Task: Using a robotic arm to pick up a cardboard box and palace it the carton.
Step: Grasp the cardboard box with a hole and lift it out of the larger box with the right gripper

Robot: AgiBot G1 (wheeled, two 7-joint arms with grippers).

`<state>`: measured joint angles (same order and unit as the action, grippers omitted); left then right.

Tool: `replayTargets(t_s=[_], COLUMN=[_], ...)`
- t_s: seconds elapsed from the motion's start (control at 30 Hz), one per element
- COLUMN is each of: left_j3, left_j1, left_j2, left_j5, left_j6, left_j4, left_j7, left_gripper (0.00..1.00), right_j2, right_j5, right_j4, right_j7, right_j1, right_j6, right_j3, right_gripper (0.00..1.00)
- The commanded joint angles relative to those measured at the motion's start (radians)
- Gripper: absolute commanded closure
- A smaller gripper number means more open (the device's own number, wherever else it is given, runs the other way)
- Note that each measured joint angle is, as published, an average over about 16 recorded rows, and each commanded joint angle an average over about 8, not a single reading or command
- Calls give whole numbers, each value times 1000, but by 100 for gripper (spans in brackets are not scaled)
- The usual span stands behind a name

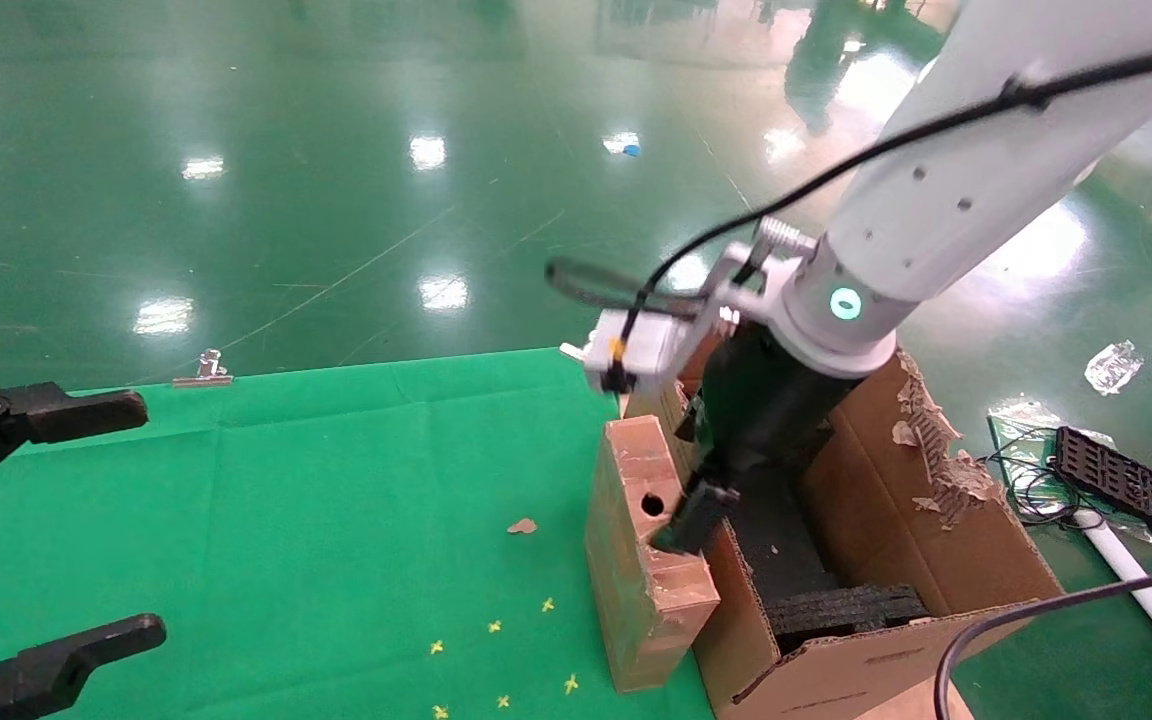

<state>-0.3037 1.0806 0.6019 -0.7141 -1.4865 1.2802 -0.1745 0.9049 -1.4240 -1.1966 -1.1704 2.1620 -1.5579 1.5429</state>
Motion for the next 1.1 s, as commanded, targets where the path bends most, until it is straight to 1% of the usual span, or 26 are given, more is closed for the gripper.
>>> replayTargets(t_s=[0.03, 0.17, 0.3, 0.43, 0.57, 0.6, 0.63, 0.67, 0.77, 0.8, 0.83, 0.87, 0.9, 0.93, 1.03, 1.07, 1.1], left_j3=[0, 0, 0, -1, -1, -1, -1, -1, -1, -1, -1, -1, -1, -1, -1, -2, -2], left_j1=[0, 0, 0, 0, 0, 0, 0, 0, 0, 0, 0, 0, 0, 0, 0, 0, 0], left_j2=[0, 0, 0, 0, 0, 0, 0, 0, 0, 0, 0, -1, -1, -1, -1, -1, -1], left_j5=[0, 0, 0, 0, 1, 1, 1, 1, 1, 1, 1, 1, 1, 1, 1, 1, 1], left_j6=[0, 0, 0, 0, 0, 0, 0, 0, 0, 0, 1, 1, 1, 1, 1, 1, 1], left_j4=[0, 0, 0, 0, 0, 0, 0, 0, 0, 0, 0, 0, 0, 0, 0, 0, 0], left_j7=[0, 0, 0, 0, 0, 0, 0, 0, 1, 1, 1, 1, 1, 1, 1, 1, 1], left_gripper=[0, 0, 0, 0, 0, 0, 0, 0, 0, 4, 11, 21, 33, 46, 83, 92, 97], right_j2=[-5, 30, 74, 108, 134, 139, 144, 148, 161, 164, 167, 170, 173, 175, 179, 180, 181], right_j5=[39, 97, 112, 128, 144, 147, 149, 150, 148, 147, 146, 145, 143, 142, 141, 140, 140], right_j4=[41, 203, 318, 393, 452, 464, 473, 482, 502, 506, 509, 511, 513, 514, 514, 514, 513], right_j7=[-56, -167, -248, -276, -276, -275, -273, -271, -270, -270, -271, -272, -274, -276, -280, -282, -284], right_j1=[5, -8, -29, -56, -78, -82, -84, -86, -89, -89, -90, -90, -90, -91, -92, -93, -94], right_j6=[-8, -17, -18, -15, -11, -9, -8, -7, -3, -1, 0, 1, 2, 2, 4, 5, 5], right_j3=[-5, 18, 60, 93, 112, 116, 119, 123, 133, 136, 139, 141, 144, 147, 154, 156, 158], right_gripper=[0, 0, 0, 0, 0, 3, 10, 21, 58, 71, 83, 92, 98, 100, 100, 100, 100])
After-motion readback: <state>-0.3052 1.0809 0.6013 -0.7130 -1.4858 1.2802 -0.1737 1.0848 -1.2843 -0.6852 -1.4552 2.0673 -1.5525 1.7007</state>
